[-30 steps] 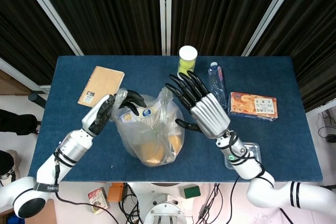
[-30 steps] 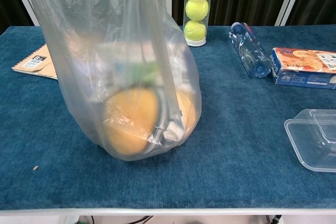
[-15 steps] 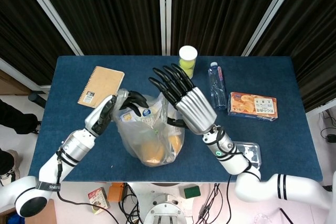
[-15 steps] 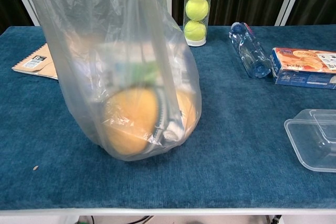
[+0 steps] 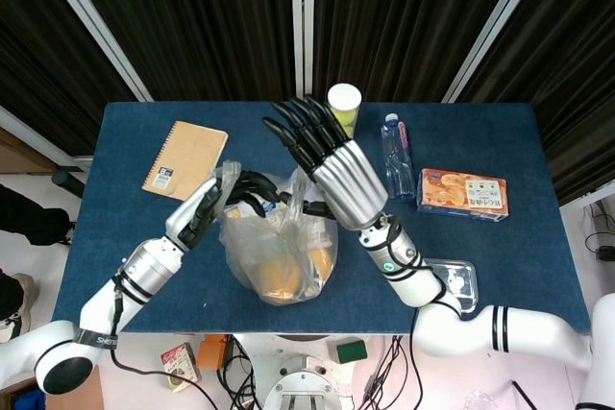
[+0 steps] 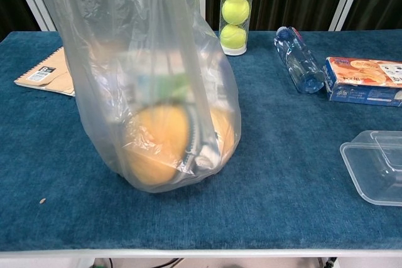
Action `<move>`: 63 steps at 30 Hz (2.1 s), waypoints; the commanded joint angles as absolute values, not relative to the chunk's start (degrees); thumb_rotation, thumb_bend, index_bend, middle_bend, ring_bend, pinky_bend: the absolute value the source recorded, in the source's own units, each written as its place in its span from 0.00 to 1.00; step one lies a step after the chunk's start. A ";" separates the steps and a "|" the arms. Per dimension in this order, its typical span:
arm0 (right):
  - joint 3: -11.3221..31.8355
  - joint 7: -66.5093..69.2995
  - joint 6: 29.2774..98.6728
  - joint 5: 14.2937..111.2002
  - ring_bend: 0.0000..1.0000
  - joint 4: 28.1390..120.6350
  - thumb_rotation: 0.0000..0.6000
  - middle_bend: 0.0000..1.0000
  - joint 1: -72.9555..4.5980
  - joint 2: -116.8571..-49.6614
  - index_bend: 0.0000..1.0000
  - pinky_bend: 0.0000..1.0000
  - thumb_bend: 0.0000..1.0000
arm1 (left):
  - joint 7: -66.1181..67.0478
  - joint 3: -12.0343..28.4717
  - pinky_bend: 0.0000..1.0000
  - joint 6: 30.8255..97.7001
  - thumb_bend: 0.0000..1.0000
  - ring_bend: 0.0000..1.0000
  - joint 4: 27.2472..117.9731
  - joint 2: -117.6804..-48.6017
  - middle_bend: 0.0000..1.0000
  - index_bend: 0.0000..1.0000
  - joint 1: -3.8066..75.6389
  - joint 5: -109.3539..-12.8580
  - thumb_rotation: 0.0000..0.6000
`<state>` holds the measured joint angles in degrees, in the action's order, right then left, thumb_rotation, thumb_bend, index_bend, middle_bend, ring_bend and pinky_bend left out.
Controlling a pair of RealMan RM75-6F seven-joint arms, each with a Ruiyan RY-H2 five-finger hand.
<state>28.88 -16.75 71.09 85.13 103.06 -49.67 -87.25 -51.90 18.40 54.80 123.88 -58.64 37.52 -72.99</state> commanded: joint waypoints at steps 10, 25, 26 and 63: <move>31.28 -18.16 71.13 81.80 0.00 102.20 1.00 0.00 -53.24 -87.14 0.00 0.00 0.12 | -51.01 19.31 0.42 53.37 0.00 0.31 124.28 -59.36 0.36 0.32 38.29 -71.90 0.04; 32.63 -22.66 71.60 79.36 0.00 102.50 1.00 0.00 -56.99 -86.47 0.00 0.00 0.12 | -52.34 21.30 0.42 51.22 0.00 0.31 124.42 -60.31 0.36 0.32 39.86 -71.61 0.04; 32.59 -22.61 71.63 79.19 0.00 102.46 1.00 0.00 -57.10 -86.45 0.00 0.00 0.12 | -52.29 21.46 0.42 51.25 0.00 0.31 124.32 -60.46 0.36 0.32 39.97 -71.39 0.04; 33.50 -24.46 73.68 71.52 0.00 96.92 1.00 0.00 -60.94 -85.42 0.00 0.00 0.13 | -63.28 24.43 0.61 45.71 0.00 0.50 121.86 -62.90 0.56 0.37 40.40 -73.90 0.05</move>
<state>33.62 -24.57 73.59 71.61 96.95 -61.07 -85.53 -62.14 24.24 45.31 121.99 -63.32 41.05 -73.12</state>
